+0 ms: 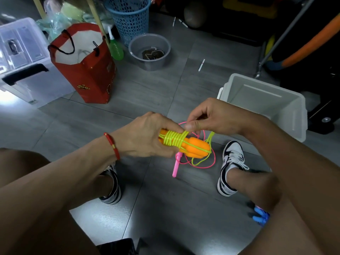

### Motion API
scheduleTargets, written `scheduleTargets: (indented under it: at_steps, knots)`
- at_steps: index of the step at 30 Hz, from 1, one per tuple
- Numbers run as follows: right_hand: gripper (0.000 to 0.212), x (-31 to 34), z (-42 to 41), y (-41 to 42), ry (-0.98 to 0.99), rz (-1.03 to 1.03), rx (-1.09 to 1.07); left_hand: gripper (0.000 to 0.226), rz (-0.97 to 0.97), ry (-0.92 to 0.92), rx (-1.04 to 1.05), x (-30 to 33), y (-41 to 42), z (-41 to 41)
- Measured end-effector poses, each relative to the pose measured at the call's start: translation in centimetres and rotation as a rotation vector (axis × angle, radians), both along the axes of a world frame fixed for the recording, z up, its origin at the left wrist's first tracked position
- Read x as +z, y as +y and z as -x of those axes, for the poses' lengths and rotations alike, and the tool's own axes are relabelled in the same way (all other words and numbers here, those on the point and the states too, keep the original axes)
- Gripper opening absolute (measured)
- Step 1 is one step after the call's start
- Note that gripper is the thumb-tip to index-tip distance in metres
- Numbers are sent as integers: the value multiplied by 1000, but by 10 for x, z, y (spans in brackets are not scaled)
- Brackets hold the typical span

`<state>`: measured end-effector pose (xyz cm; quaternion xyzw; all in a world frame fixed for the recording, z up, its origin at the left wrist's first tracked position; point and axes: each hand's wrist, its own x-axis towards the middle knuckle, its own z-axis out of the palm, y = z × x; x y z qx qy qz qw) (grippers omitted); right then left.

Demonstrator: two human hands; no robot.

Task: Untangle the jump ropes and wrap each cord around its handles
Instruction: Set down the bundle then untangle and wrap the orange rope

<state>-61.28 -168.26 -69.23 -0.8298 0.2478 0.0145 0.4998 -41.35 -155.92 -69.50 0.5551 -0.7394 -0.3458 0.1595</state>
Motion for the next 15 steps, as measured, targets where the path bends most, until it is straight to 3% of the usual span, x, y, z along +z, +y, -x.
scheduleTargets:
  at_steps: [4,7,8,10,11,15]
  knots:
    - [7,-8,3,0,-156,-182,-102,23,-82,285,117,12,2,-8]
    - [33,-21,-2,8,-248,-328,-180,31,-154,542,287,7,-1,-17]
    - [33,-27,-3,13,-248,-352,-180,31,-165,586,368,3,-3,-20]
    - [24,-34,-7,20,-219,-403,-218,31,-168,625,526,-3,-6,-26]
    - [30,-37,-9,23,-194,-396,-259,33,-170,634,588,-6,-7,-29]
    - [30,-33,-22,45,-142,-258,-277,29,-195,633,724,-11,-11,-34]
